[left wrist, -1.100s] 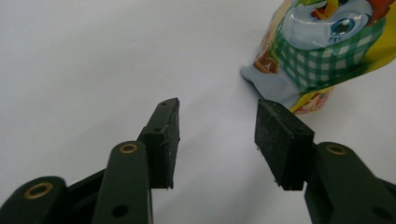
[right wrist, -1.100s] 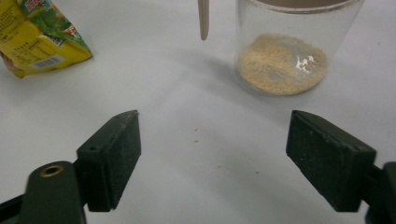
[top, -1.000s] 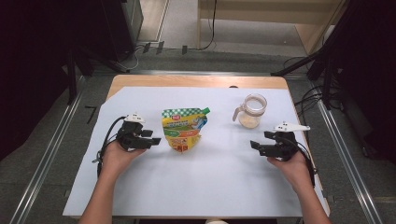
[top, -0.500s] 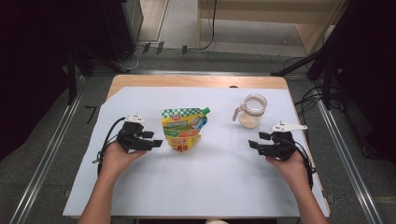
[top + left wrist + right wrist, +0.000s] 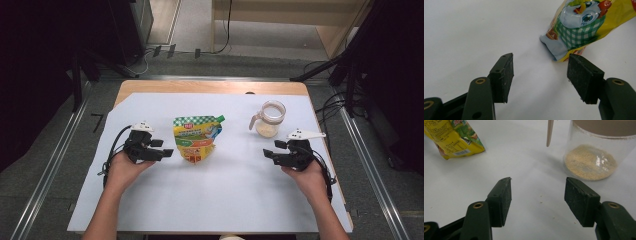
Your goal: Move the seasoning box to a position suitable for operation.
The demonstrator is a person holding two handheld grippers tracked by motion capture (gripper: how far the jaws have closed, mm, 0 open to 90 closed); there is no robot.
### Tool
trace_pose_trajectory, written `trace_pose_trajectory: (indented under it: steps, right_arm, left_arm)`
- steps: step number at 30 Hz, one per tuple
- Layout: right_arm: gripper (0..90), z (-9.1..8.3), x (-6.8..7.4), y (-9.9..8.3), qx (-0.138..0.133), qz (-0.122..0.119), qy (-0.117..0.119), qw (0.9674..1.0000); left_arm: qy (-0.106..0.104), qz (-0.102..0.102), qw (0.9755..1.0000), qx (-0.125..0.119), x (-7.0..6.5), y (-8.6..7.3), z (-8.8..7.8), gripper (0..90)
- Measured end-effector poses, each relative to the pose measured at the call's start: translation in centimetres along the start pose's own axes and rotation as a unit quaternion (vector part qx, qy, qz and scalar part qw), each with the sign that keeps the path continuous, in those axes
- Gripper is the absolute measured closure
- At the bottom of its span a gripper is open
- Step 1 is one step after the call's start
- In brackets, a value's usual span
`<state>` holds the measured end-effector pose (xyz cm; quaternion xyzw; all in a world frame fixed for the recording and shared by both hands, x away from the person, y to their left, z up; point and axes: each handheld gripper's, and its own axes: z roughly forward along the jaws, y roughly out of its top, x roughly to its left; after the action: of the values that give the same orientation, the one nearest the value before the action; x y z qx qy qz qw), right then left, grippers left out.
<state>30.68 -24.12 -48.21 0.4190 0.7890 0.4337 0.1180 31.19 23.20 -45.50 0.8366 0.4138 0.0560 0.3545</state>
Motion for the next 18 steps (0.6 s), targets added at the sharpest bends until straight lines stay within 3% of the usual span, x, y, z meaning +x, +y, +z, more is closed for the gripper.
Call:
trace_pose_trajectory:
  steps: [18]
  right_arm:
    - [37.3, -0.07, -0.08, -0.22, 0.005, -0.002, -0.001, 1.0000]
  left_arm:
    - [-0.006, 0.005, 1.0000, 0.003, -0.20, 0.18, -0.11, 40.4]
